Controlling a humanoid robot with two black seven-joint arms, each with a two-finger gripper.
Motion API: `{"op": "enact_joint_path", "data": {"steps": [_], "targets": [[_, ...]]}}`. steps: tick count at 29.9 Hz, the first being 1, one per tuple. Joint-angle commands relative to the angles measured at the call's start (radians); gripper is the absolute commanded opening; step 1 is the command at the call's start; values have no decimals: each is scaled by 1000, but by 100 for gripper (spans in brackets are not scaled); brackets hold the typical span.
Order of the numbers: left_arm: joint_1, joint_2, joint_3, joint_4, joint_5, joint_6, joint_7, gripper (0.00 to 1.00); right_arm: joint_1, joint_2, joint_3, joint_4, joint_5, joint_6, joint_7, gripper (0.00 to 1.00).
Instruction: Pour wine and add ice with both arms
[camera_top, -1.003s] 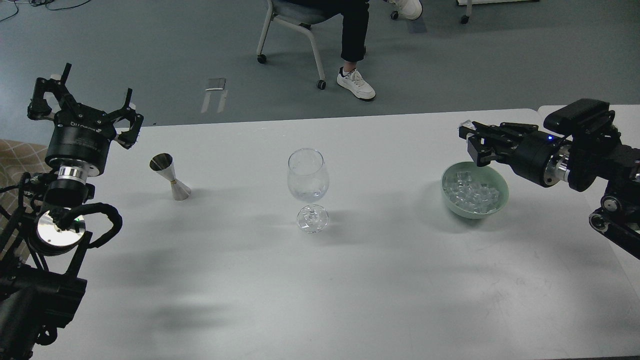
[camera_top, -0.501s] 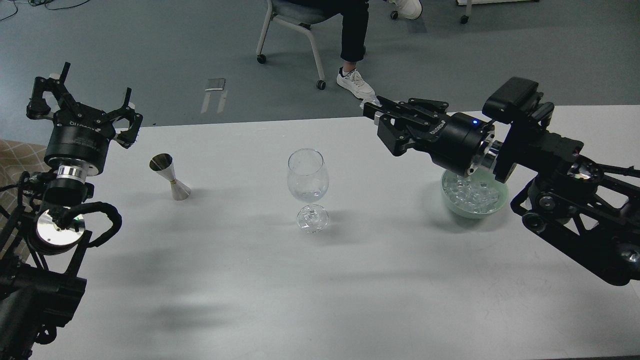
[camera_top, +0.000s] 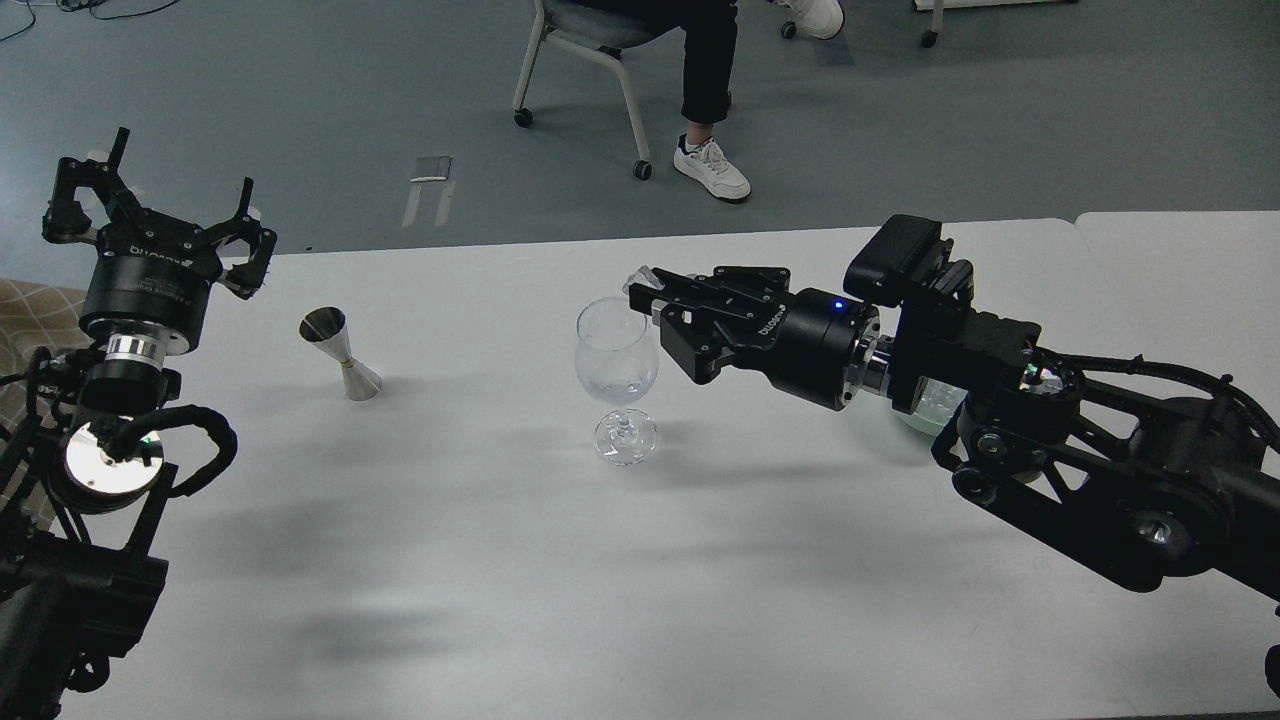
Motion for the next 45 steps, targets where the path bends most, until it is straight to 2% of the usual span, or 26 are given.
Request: {"op": "enact_joint_path", "data": {"steps": [1,7,23,34,36,45], "targets": [[1,-1,0,0,0,0,0,98,1,19,0,-14,0,-1,0,12],[1,-1,0,0,0,0,0,98,2,74,0,-62,-31,-1,0,12],[1,3,0,1,0,-3,0,98,2,122,0,-106,-42,-5,0,13],[2,6,0,3,0,-3,1,98,5,120,0,-117,-42,-4,0,30],[2,6,0,3,0,-4,1,98,7,119,0,-116,-40,-5,0,35],[1,6,0,3,0,-4,1,98,14,119,6,-114,-38,-10,0,37]]}}
